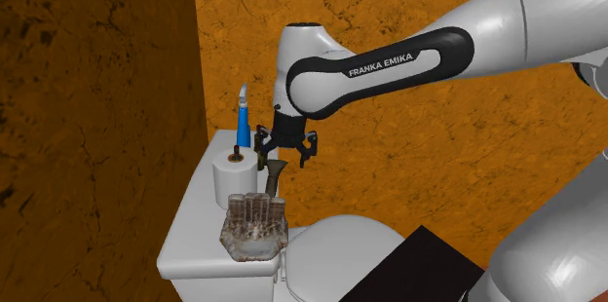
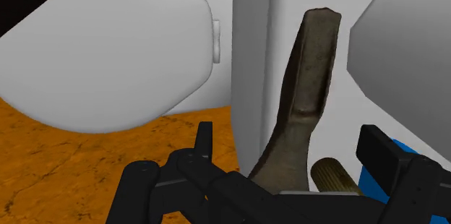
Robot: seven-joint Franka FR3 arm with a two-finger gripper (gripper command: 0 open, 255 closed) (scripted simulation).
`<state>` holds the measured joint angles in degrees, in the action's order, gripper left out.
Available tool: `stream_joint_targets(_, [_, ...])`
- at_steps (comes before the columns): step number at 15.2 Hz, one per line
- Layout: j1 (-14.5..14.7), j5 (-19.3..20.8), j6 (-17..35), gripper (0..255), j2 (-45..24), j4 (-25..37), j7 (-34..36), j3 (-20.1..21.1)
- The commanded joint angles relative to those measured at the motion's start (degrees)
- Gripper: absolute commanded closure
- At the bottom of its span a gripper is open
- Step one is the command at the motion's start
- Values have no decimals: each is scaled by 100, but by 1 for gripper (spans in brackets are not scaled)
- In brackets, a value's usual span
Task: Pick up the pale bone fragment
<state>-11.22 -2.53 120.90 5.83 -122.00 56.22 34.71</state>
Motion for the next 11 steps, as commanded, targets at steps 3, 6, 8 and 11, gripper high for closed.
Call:
stream_joint_targets(3, [-25, 595, 233, 0, -794, 423, 874, 106])
stream_joint_targets(6, [-8, 682, 450, 0, -902, 291, 939, 100])
stream_joint_targets(8, [1, 747, 593, 0, -981, 210, 988, 97])
stream_joint_targets(11, [9, 803, 706, 0, -1047, 148, 1028, 92])
